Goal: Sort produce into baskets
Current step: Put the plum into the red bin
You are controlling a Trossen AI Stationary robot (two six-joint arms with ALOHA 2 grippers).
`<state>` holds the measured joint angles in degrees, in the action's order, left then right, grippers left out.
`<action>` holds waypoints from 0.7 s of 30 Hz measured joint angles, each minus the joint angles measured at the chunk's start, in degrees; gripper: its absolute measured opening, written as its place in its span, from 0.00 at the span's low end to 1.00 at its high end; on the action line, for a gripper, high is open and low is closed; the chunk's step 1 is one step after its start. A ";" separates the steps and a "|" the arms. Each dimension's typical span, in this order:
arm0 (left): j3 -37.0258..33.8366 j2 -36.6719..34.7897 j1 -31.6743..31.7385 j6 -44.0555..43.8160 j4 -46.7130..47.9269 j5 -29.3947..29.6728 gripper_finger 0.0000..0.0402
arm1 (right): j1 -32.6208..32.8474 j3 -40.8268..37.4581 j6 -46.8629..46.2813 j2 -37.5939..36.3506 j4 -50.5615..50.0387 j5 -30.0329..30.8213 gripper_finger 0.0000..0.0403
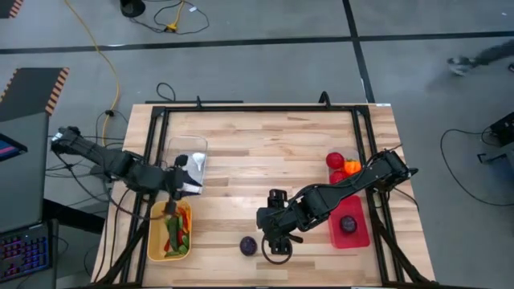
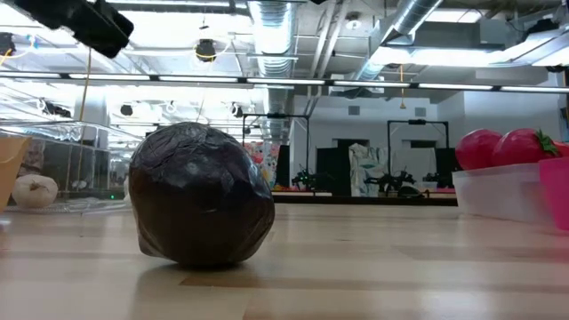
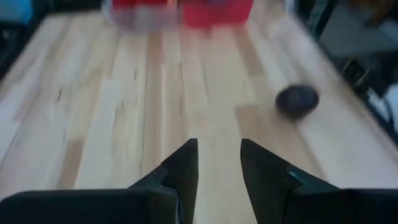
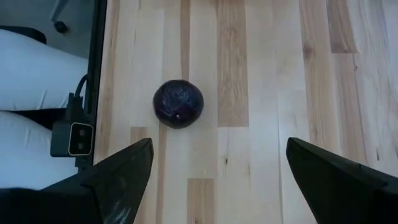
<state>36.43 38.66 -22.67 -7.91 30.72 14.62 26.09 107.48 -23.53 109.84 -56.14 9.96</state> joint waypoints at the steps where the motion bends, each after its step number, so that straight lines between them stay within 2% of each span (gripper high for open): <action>1: -2.33 -2.47 0.82 1.07 -2.72 -1.19 0.26 | 0.00 0.00 0.00 0.00 0.04 0.00 0.98; 6: -14.21 -13.54 5.13 5.97 -19.20 -3.74 0.24 | -0.48 0.00 -0.01 0.02 0.54 0.42 0.98; 9: -18.53 -18.54 7.85 7.72 -24.03 -5.06 0.24 | -0.79 0.00 0.00 0.04 2.28 0.44 0.98; 16: -23.48 -26.83 13.36 9.75 -24.76 -5.48 0.24 | -1.53 0.01 -0.02 0.09 4.91 0.44 0.98; 21: -25.60 -34.22 15.15 10.66 -22.76 -10.08 0.24 | -1.95 0.01 -0.02 0.09 5.17 0.44 0.98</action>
<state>10.83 4.44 -7.52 2.76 7.96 4.55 24.14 107.49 -23.55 109.93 -50.97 10.39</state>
